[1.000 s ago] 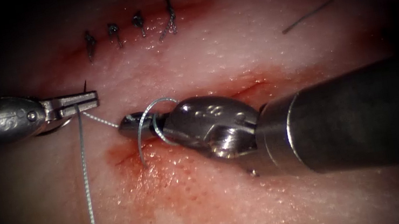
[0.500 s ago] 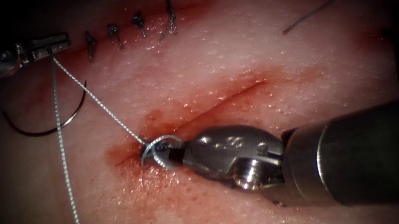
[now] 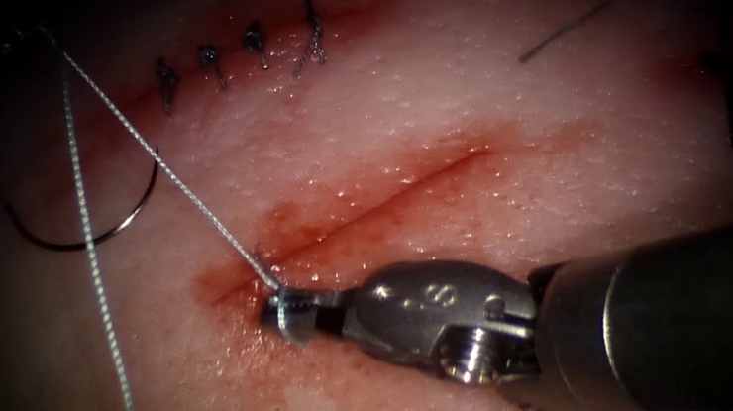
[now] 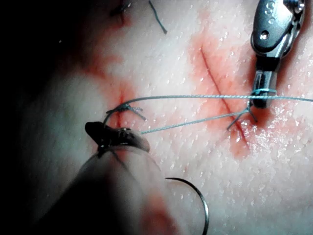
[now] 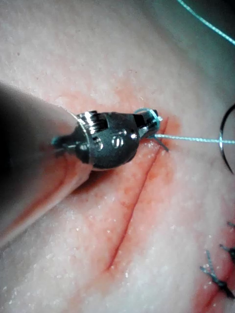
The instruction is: Wound Closure
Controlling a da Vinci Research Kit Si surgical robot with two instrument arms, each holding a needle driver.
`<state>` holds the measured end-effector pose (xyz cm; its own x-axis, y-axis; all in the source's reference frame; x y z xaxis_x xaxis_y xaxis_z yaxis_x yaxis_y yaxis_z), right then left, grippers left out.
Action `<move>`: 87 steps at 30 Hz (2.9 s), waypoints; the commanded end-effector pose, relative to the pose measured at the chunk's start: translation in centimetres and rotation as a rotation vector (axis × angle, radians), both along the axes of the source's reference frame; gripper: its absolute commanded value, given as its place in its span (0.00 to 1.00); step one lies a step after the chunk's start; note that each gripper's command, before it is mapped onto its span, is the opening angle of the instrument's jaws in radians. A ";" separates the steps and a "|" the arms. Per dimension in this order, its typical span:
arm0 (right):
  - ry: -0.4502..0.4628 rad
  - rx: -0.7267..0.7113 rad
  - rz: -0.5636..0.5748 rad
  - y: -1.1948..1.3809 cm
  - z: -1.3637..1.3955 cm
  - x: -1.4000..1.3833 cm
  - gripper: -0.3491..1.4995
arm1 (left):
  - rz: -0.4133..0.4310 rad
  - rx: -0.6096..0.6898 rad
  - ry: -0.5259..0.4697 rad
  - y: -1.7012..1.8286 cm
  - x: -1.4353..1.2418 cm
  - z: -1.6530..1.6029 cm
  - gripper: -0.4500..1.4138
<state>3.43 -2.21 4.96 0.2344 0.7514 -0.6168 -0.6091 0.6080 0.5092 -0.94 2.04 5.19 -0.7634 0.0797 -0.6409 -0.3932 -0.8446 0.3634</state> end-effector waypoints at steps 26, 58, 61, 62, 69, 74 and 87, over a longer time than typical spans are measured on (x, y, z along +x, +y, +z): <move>-0.025 -0.023 -0.041 -0.14 0.10 -0.01 0.00 | -0.128 -0.438 0.304 0.84 0.21 -0.25 0.00; -0.097 -0.023 -0.208 -0.70 0.32 -0.27 0.00 | -0.087 -0.529 0.422 1.25 0.77 -0.43 0.00; -0.097 -0.022 -0.209 -0.72 0.29 -0.25 0.00 | -0.089 -0.528 0.424 1.26 0.83 -0.42 0.00; -0.096 -0.023 -0.213 -0.74 0.31 -0.24 0.00 | -0.089 -0.528 0.424 1.26 0.83 -0.42 0.00; -0.061 -0.034 -0.195 -0.64 0.27 -0.24 0.00 | -0.073 -0.545 0.393 1.15 0.60 -0.40 0.00; 0.002 -0.041 -0.184 -0.50 0.25 -0.25 0.00 | -0.011 -0.512 0.309 0.98 0.13 -0.43 0.00; 0.061 -0.014 -0.174 -0.35 0.27 -0.26 0.88 | 0.146 -0.359 0.048 0.49 -0.53 -0.75 0.00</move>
<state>3.10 -2.50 5.16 0.3208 0.6934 -0.6452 -0.4606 0.7094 0.5335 -1.42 2.50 4.36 -0.7530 -0.2601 -0.6045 -0.2581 -0.7283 0.6348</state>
